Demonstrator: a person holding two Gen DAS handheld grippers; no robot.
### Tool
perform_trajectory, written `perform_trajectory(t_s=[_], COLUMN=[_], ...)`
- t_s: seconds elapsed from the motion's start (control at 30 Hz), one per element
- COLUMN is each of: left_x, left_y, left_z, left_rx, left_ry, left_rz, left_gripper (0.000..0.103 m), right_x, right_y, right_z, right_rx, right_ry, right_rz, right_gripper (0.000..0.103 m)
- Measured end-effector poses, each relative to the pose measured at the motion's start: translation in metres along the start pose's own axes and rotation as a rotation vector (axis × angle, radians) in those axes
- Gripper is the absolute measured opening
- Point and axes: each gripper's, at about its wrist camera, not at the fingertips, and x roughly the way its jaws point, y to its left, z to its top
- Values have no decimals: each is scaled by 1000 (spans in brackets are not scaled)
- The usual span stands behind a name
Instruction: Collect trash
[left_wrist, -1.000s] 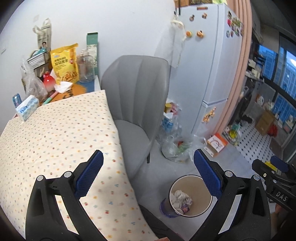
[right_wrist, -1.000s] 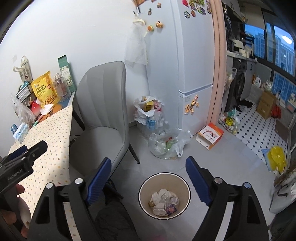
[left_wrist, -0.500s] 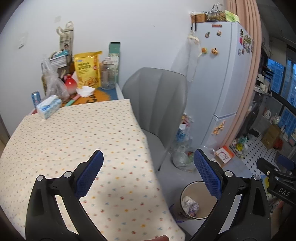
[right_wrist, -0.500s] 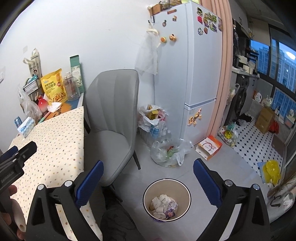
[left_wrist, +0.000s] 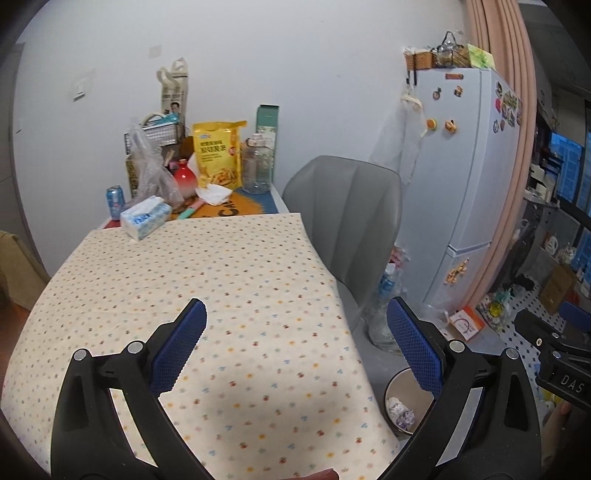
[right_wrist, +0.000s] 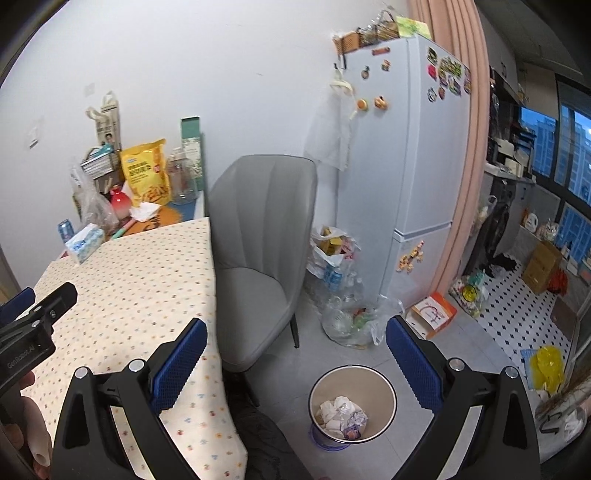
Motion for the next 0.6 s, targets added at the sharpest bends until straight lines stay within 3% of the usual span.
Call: perform_trajectory(t_s=[0.6], left_x=[-62], left_y=[20], left_z=[-19], left_rx=[-31], left_ry=[-53], left_rz=[63], left_gripper=[97], right_x=[-58], right_y=[16], right_z=[-17], right_rx=[-41], right_ry=[-56], right_rz=[86], right_gripper=[95])
